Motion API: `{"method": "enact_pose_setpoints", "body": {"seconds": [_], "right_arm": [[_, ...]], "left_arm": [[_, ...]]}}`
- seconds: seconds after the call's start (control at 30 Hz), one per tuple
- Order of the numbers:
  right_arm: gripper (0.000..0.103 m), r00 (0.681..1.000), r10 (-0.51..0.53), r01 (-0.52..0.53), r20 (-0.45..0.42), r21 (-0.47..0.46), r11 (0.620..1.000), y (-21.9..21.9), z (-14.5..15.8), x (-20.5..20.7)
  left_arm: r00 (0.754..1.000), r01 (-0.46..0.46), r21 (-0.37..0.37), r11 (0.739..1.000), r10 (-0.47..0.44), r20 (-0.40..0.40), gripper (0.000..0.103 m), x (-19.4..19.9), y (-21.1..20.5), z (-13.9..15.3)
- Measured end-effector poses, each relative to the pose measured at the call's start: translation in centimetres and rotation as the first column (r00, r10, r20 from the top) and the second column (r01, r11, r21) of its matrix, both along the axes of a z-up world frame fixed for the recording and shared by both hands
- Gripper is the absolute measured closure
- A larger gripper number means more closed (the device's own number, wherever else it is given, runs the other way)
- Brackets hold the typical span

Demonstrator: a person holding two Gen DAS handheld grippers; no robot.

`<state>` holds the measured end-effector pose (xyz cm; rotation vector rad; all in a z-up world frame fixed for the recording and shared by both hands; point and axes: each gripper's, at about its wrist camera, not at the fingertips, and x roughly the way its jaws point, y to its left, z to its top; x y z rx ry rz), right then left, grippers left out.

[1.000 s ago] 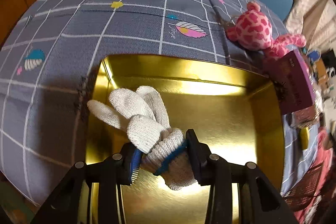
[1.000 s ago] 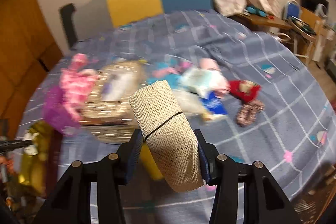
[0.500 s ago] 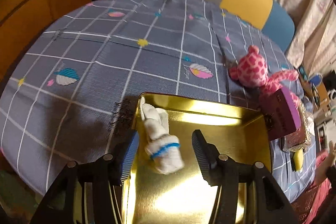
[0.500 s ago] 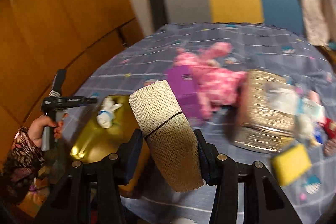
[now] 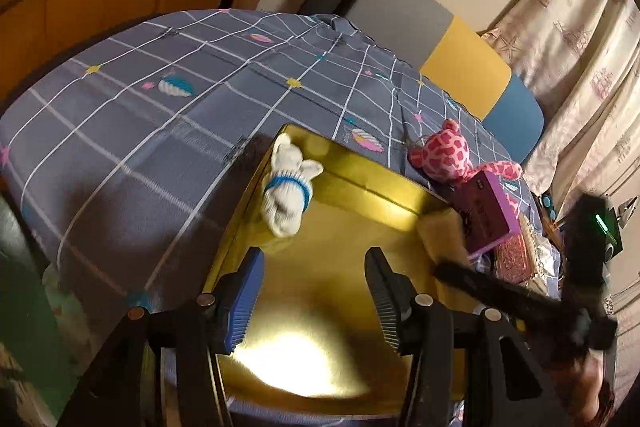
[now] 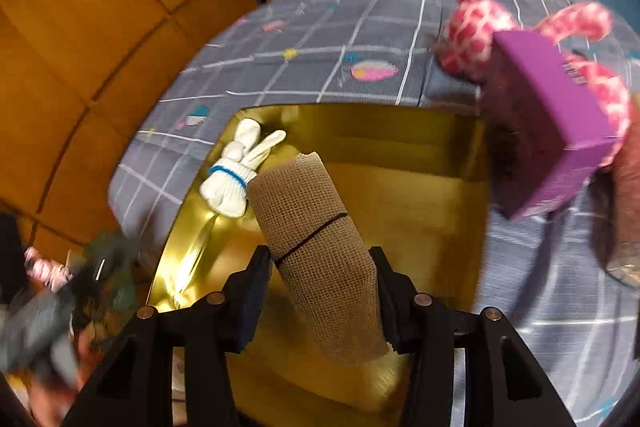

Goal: Organize soft objects
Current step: 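Lower the beige roll into the tray beside the glove and open the right tool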

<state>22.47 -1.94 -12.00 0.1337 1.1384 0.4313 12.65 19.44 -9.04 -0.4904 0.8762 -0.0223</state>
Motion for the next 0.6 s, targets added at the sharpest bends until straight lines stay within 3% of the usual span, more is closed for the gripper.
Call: {"method": "enact_pose_setpoints", "body": {"seconds": [0.17, 0.4, 0.6], "right_arm": [[0.054, 0.993, -0.090, 0.089, -0.078, -0.013, 0.996, 3.1, -1.9, 2.9], [0.053, 0.989, -0.129, 0.127, -0.066, -0.039, 0.991, 5.6, -2.5, 4.7], [0.052, 0.964, -0.230, 0.229, -0.132, -0.017, 0.973, 6.4, -4.2, 6.5]], "left_arm": [[0.999, -0.037, 0.016, 0.999, 0.037, 0.002, 0.051, -2.0, 0.2, -0.4], [0.996, -0.085, -0.003, 0.996, 0.085, -0.008, 0.051, -3.3, 1.6, -1.1], [0.994, -0.108, -0.017, 0.994, 0.107, -0.020, 0.051, -3.9, 2.5, -1.4]]}}
